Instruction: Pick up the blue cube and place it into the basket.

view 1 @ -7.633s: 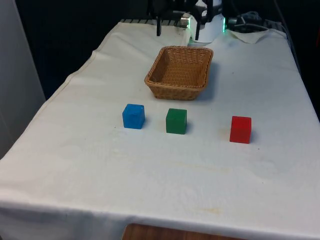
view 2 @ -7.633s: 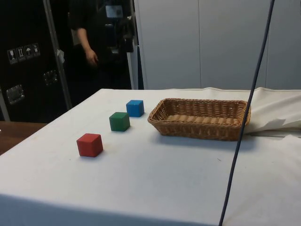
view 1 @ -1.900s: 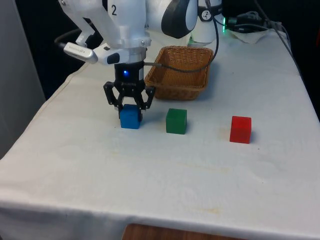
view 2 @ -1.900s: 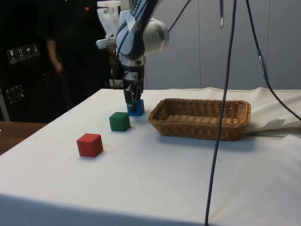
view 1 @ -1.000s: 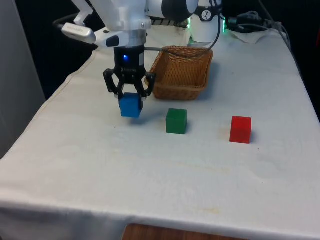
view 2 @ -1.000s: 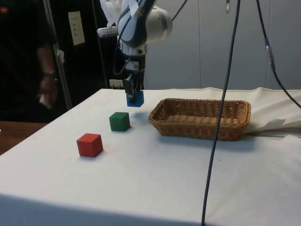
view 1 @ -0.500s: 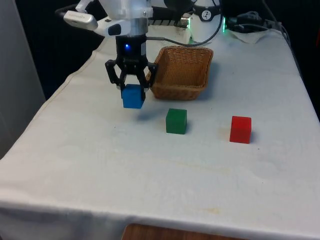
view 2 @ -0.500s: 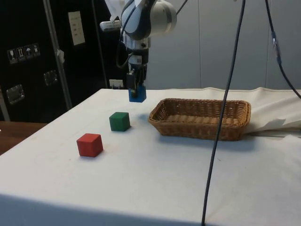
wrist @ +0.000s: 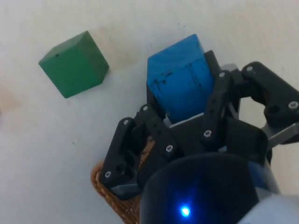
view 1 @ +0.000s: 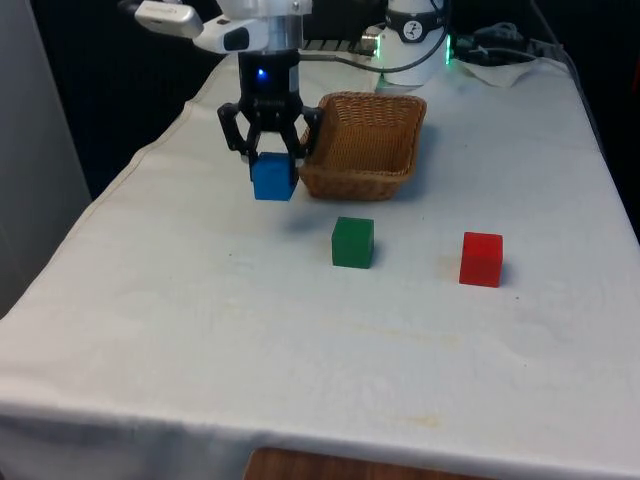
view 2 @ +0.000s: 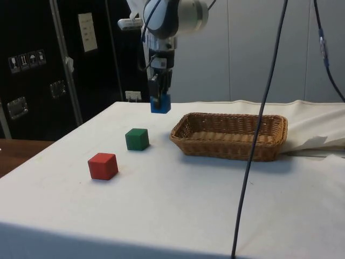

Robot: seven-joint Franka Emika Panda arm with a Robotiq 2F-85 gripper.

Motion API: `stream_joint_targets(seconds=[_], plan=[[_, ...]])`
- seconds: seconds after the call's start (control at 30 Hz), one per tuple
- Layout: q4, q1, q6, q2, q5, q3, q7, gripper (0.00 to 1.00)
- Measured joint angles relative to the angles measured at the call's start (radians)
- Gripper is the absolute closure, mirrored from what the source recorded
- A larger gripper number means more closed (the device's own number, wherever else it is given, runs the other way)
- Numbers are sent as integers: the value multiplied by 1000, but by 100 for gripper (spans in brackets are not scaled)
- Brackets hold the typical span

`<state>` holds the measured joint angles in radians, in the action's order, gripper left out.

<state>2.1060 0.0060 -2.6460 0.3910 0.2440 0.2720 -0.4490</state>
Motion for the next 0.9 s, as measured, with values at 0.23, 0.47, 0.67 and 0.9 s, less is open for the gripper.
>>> stream_joint_targets(seconds=[0.23,0.47,0.67,0.9], plan=[[33,1,0,-38,-3,0,0,100],[64,3,0,-73,-6,0,0,100],[97,5,0,-110,-9,0,0,100],[132,8,0,-149,-11,0,0,100]])
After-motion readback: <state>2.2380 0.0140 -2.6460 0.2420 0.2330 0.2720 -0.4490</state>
